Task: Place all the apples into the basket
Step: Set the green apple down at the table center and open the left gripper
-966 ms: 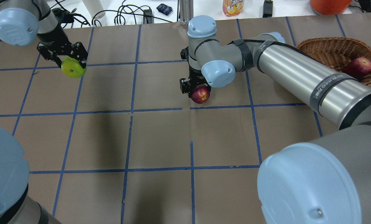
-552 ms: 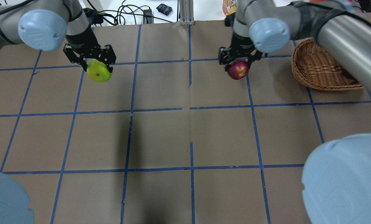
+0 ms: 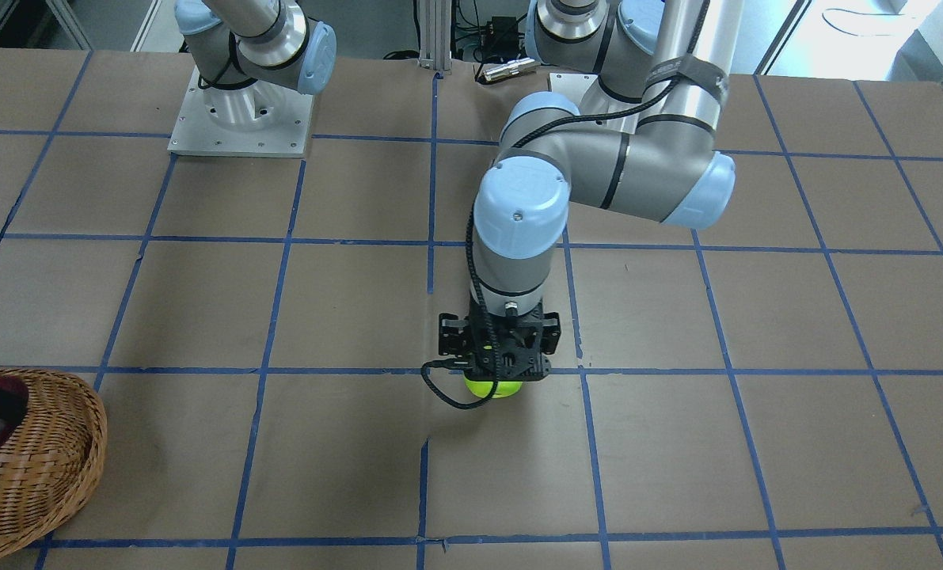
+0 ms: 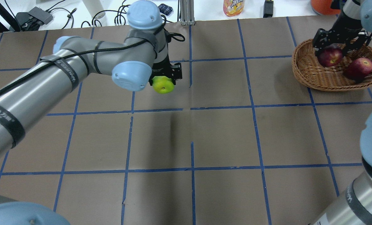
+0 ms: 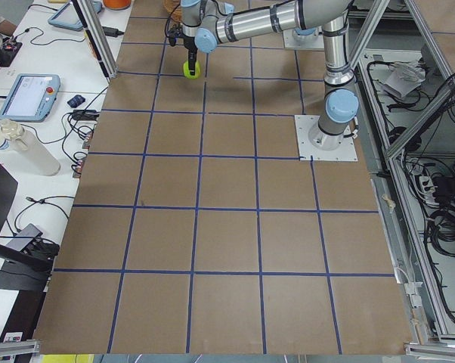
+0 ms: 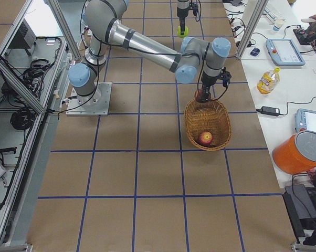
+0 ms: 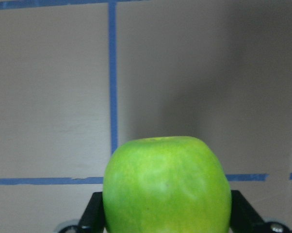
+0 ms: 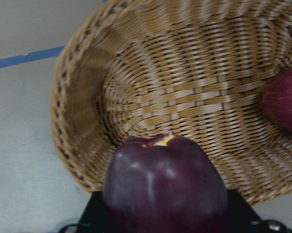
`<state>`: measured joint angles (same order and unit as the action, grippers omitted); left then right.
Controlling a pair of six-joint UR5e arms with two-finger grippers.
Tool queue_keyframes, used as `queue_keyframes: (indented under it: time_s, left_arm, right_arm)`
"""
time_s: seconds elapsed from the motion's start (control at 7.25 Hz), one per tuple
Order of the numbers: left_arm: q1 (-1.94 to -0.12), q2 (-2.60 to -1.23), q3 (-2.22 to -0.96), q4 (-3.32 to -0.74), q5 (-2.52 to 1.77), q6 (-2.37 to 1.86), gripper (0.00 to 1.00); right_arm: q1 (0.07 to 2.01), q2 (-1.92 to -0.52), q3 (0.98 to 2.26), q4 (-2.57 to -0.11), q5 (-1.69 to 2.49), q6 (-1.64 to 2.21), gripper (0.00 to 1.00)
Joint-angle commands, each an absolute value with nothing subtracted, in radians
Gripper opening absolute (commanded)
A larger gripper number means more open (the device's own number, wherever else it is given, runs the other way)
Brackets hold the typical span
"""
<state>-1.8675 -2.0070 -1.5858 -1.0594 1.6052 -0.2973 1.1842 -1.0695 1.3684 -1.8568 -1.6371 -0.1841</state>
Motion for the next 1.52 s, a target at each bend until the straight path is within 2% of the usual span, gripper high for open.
queue_keyframes:
  time_s: [0.0, 0.28, 0.41, 0.55, 0.83, 1.1, 1.38]
  left_arm:
    - [-1.971, -2.054, -1.618, -1.0, 1.594, -0.412, 0.34]
    - [-1.999, -2.066, -1.64, -0.999, 1.595, -0.446, 0.37]
    - [-1.999, -2.065, -1.644, -0.997, 1.595, -0.446, 0.53]
    - [-1.997, -2.062, -1.644, -0.989, 1.595, -0.446, 1.0]
    - [-1.979, -2.043, -1.625, -0.988, 1.592, -0.433, 1.0]
    - [-1.945, -2.001, -1.608, -1.002, 1.56, -0.382, 1.0]
    - [-1.854, -1.869, -1.586, -1.224, 1.563, -0.242, 1.0]
  right_arm:
    - [1.128, -0.976, 1.37, -2.003, -1.681, -0.259, 0.0]
    - [1.121, -0.921, 1.365, -2.075, -1.68, -0.249, 0.02]
    - [1.12, -0.91, 1.38, -2.118, -1.683, -0.259, 0.51]
    - [1.108, -0.91, 1.381, -2.112, -1.674, -0.256, 1.0]
    - [1.106, -0.922, 1.362, -2.091, -1.672, -0.259, 1.0]
    - [1.132, -1.007, 1.358, -2.009, -1.61, -0.255, 1.0]
    - [1.242, -1.096, 1.359, -1.886, -1.539, -0.239, 1.0]
